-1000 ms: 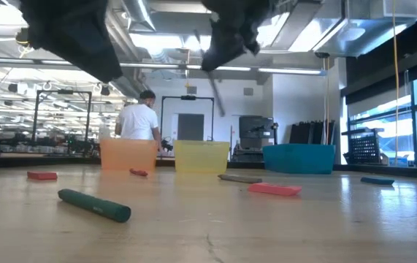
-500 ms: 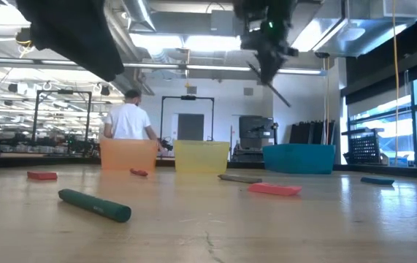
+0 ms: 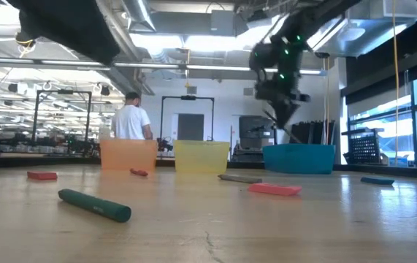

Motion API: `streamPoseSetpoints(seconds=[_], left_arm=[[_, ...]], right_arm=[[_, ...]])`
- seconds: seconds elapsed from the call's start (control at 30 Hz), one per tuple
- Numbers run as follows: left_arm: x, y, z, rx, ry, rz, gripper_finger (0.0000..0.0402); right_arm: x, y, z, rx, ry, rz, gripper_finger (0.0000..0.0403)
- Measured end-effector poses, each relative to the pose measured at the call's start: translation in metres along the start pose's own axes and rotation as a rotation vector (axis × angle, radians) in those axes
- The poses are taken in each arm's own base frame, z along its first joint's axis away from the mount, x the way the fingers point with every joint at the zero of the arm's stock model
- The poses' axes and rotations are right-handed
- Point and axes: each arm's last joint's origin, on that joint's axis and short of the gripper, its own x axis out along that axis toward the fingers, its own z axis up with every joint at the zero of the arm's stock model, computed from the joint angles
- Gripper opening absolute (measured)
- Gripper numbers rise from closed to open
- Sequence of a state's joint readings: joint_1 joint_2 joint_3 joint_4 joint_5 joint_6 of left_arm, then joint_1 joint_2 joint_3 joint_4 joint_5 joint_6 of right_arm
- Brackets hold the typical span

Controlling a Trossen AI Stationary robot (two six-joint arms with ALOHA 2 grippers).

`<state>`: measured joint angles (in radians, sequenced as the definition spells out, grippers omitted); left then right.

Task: Sort crayons/erasers/pens/pencils in bins
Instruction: Put the black pencil into the blue bin

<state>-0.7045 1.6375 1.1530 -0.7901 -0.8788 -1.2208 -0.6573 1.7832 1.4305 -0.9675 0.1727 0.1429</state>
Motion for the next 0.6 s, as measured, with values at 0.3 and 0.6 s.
streamPoseSetpoints(seconds=[0.3,0.6], left_arm=[[0.024,0.008,0.023,0.023,-0.075,0.084,0.0141],[0.054,0.012,0.051,0.118,-0.055,0.051,0.0141]], right_arm=[[0.032,-0.014,-0.021,-0.044,0.100,0.076,0.0037],[0.039,-0.030,-0.021,-0.027,0.097,0.095,0.0046]])
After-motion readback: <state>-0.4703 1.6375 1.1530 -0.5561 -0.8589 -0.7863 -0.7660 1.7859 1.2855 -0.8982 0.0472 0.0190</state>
